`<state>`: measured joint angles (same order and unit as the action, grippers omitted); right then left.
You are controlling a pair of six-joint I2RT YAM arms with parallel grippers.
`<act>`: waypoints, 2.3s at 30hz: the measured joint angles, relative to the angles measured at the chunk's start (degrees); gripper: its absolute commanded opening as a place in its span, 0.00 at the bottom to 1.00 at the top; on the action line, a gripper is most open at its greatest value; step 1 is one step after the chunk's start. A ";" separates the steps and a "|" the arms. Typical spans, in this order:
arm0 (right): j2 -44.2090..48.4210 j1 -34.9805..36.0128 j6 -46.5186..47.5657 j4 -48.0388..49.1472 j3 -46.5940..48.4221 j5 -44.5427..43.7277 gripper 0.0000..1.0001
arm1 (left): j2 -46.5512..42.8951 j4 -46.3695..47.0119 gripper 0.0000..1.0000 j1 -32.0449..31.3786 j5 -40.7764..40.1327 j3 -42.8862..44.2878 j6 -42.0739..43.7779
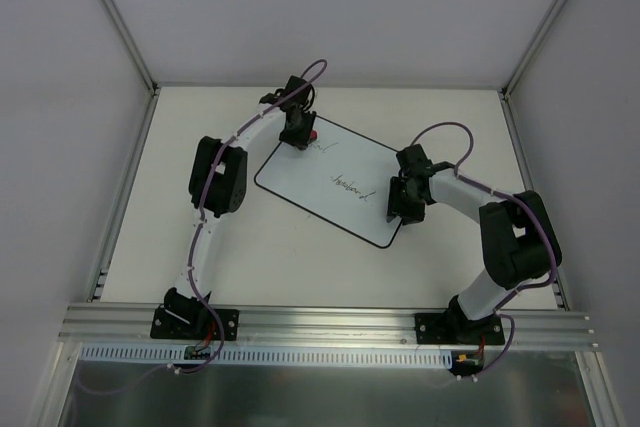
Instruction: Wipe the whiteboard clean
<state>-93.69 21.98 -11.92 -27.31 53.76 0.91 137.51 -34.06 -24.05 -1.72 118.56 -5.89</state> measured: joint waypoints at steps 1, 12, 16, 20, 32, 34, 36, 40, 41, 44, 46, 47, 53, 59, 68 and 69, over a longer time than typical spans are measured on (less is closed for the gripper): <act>0.00 0.00 0.07 0.00 0.00 0.04 0.48 | 0.00 -0.07 0.28 -0.04 0.09 -0.02 0.00; 0.02 0.55 1.14 -0.07 0.00 0.04 0.49 | 0.00 -0.15 0.59 -0.61 0.04 1.33 1.42; 0.04 0.83 1.84 -0.11 0.00 0.07 0.49 | 0.07 -0.11 0.53 -0.59 0.31 3.72 3.23; 0.11 1.14 2.16 -0.26 0.00 0.15 0.49 | 0.07 0.22 0.43 -0.59 2.03 5.60 5.57; 0.11 1.22 2.36 -0.57 0.00 1.16 0.50 | 1.79 0.55 0.48 -0.22 5.60 5.92 8.44; 0.11 1.22 2.36 -0.59 0.00 1.29 0.50 | 2.49 0.57 0.48 -0.17 5.77 5.92 8.50; 0.11 1.27 2.36 -0.59 0.00 1.36 0.51 | 3.13 0.55 0.48 0.09 5.86 5.92 8.52; 0.11 1.33 2.38 -0.61 0.00 1.42 0.50 | 3.72 0.57 0.40 0.15 6.16 5.92 8.52; 0.11 1.33 2.38 -0.61 0.00 1.46 0.51 | 3.72 0.59 0.32 0.15 6.25 5.92 8.50; 0.11 1.42 2.43 -0.63 -0.02 1.49 0.51 | 3.72 0.63 0.21 0.15 6.47 5.92 8.66; 0.11 1.46 2.47 -0.63 -0.04 1.49 0.51 | 3.74 0.68 0.13 0.15 7.13 6.01 8.68; 0.17 1.49 2.51 -0.61 -0.07 1.49 0.51 | 3.82 0.72 0.11 0.15 7.50 6.01 8.74; 0.74 1.75 2.54 -0.55 -0.63 1.60 0.51 | 3.91 0.87 0.08 -0.04 8.83 6.03 8.44; 1.09 1.95 2.54 -0.52 -1.07 1.75 0.51 | 3.93 0.90 0.07 -2.69 8.98 6.01 8.24; 1.09 1.97 2.54 -0.52 -1.09 1.75 0.51 | 3.93 2.10 0.05 -8.96 7.02 5.46 6.08; 1.11 1.97 2.54 -0.52 -1.09 1.77 0.51 | 3.93 2.10 0.06 -8.76 6.97 5.46 4.87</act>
<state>-92.58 23.94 -9.39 -27.83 52.66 2.68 141.45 -31.97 -32.82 5.26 124.03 -1.02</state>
